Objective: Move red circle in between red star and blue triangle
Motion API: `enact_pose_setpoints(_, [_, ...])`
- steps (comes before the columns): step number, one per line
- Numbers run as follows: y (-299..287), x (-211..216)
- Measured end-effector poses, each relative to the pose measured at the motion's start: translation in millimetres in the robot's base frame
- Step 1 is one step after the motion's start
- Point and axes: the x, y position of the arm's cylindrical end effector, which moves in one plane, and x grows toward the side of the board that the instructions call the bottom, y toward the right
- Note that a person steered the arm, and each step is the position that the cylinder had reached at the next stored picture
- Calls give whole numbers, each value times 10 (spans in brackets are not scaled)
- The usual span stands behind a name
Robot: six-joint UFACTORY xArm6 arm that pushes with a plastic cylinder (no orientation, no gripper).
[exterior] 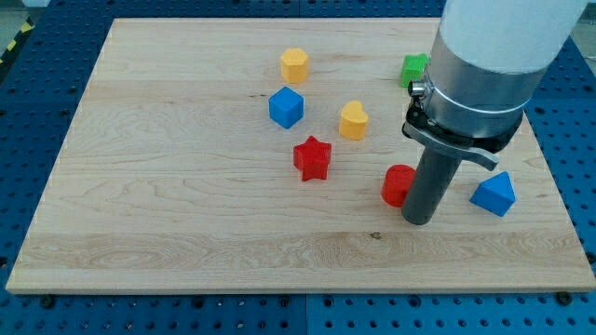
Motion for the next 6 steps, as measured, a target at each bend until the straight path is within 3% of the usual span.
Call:
enact_pose_setpoints(3, [-558,-77])
enact_pose_setpoints(6, [-115,-240])
